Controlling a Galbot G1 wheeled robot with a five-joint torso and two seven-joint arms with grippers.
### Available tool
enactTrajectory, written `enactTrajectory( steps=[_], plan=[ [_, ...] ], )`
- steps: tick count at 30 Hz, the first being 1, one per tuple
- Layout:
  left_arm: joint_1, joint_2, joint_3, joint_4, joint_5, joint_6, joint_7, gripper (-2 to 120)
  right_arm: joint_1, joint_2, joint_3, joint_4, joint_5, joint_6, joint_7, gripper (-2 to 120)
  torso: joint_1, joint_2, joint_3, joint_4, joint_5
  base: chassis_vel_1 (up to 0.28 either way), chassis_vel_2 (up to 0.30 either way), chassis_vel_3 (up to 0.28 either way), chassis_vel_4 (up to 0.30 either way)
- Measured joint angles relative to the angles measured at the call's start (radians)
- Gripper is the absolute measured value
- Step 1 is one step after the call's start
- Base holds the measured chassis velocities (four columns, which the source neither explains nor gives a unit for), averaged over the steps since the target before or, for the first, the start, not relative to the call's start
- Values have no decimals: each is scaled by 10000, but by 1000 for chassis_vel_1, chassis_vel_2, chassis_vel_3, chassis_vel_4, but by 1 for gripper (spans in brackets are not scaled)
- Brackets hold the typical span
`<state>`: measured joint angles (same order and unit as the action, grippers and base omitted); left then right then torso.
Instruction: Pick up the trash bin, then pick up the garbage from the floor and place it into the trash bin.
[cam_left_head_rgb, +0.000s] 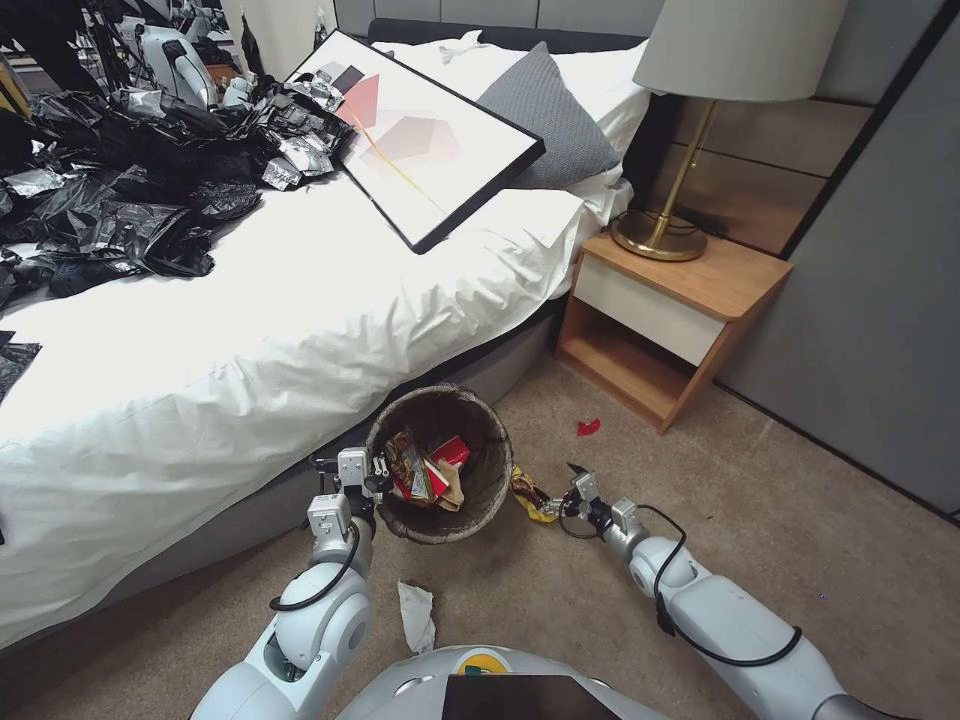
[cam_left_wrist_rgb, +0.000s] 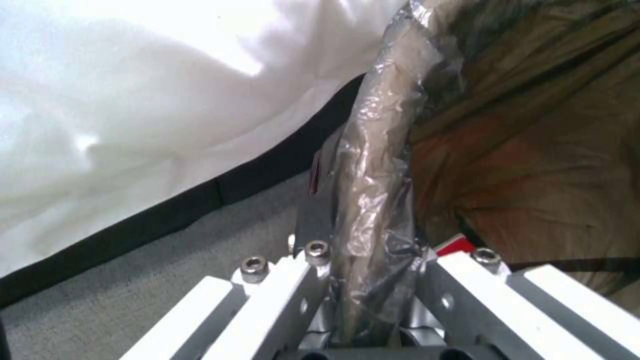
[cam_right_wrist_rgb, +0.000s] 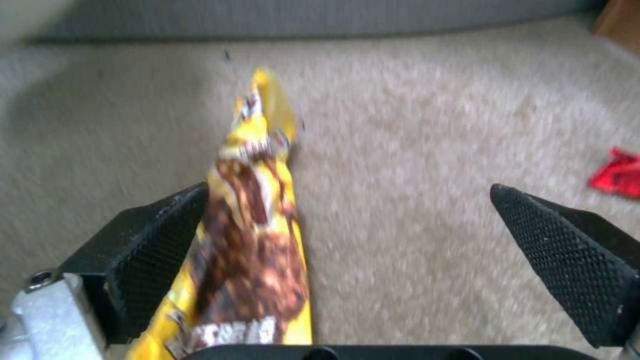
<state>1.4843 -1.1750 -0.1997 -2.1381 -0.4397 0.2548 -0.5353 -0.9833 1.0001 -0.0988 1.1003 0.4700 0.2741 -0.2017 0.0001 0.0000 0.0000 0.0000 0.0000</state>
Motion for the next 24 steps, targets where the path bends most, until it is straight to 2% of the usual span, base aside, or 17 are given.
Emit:
enactTrajectory(
  steps=[3,7,12,16,24],
  plan=[
    [-2,5,-3,-11,-10,3,-1,2,315,418,-31,-912,-249,167,-206,100,0,0,0,0,-2,0,0,0,0],
    [-3,4,-8,-15,-12,3,0,2,506,773,-37,-1456,-445,287,-287,100,0,0,0,0,1,0,0,0,0],
    [2,3,-16,-16,-13,4,0,2,628,1020,-36,-1737,-532,319,-333,100,0,0,0,0,-1,0,0,0,0],
    [-3,-26,-22,-17,-13,3,-5,2,878,1497,-138,-2070,-771,341,-350,100,0,0,0,1,-1,0,0,0,0],
    [-43,-64,-6,-6,-13,4,-18,2,993,1703,-222,-2202,-863,340,-320,100,0,0,0,1,-1,0,0,0,0]
  ],
)
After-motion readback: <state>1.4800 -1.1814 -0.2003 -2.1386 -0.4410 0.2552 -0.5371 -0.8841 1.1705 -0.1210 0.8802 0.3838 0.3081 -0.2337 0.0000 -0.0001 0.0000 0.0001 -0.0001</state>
